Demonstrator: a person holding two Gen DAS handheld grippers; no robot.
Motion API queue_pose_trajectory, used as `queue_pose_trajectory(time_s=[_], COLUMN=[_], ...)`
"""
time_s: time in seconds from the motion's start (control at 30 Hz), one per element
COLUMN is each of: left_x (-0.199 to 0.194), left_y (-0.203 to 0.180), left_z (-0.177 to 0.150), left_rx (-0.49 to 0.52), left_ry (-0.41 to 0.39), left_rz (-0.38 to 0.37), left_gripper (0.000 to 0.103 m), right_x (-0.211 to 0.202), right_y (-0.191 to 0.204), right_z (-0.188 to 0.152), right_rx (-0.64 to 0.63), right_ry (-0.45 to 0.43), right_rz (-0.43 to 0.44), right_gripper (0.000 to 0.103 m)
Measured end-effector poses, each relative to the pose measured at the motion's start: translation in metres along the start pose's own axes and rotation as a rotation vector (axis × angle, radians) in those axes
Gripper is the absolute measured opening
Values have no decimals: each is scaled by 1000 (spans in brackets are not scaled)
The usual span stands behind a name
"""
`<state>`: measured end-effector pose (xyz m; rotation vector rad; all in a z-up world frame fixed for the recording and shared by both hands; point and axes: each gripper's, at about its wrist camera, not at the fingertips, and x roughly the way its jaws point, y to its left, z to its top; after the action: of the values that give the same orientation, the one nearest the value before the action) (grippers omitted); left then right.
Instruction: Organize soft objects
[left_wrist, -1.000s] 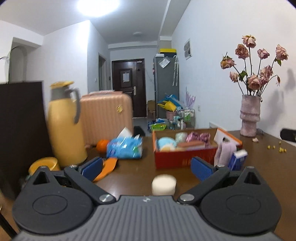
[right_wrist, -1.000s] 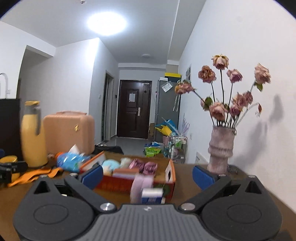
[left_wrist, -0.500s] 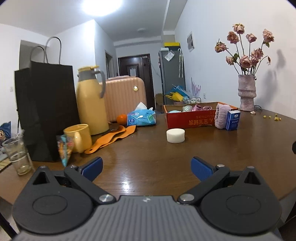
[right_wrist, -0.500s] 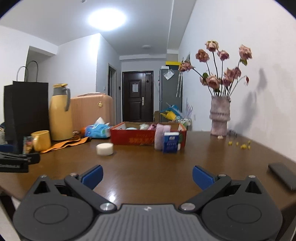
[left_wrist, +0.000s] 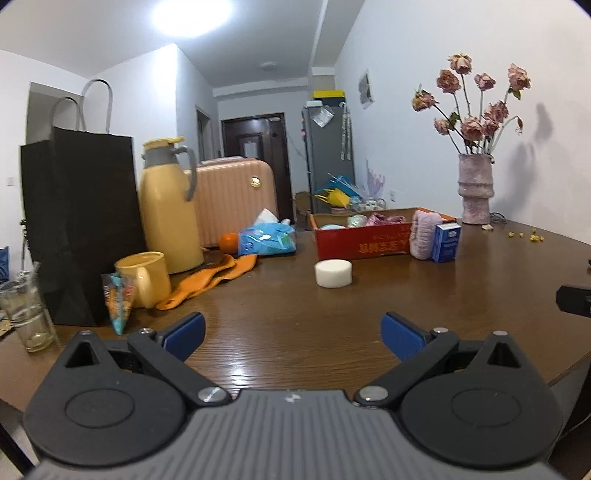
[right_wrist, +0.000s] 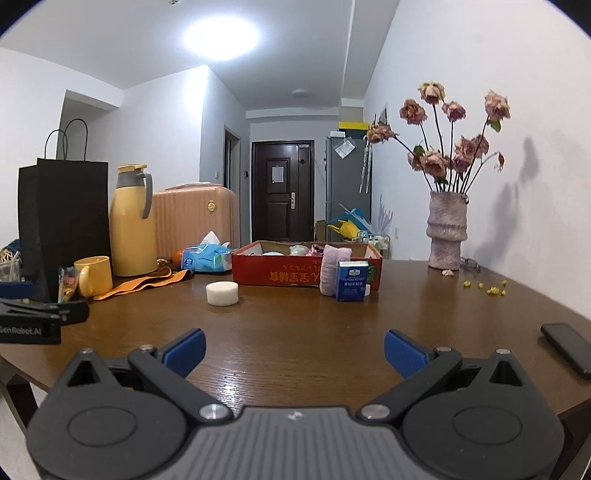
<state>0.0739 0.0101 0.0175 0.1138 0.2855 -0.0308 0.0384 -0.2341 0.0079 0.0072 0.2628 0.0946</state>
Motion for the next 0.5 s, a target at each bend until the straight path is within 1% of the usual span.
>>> queue_pose_trajectory(time_s=[0.07, 0.2, 0.33, 0.5], left_x=[11, 42, 74, 123], left_y=[-3, -4, -6, -13], left_z=[1, 5, 18, 45], left_rx=[1, -2, 6, -21], left_ry=[18, 72, 111, 168], left_rz=[-11, -15, -45, -86], left_gripper=[103, 103, 103, 103], right_x=[6, 29, 58, 103], right_y=[-2, -11, -23, -45], right_z=[-1, 4, 19, 46], right_rx=[4, 6, 14, 8], right_ry=[6, 32, 35, 50], right_rz=[5, -12, -18, -20], right_gripper=[103, 103, 103, 103])
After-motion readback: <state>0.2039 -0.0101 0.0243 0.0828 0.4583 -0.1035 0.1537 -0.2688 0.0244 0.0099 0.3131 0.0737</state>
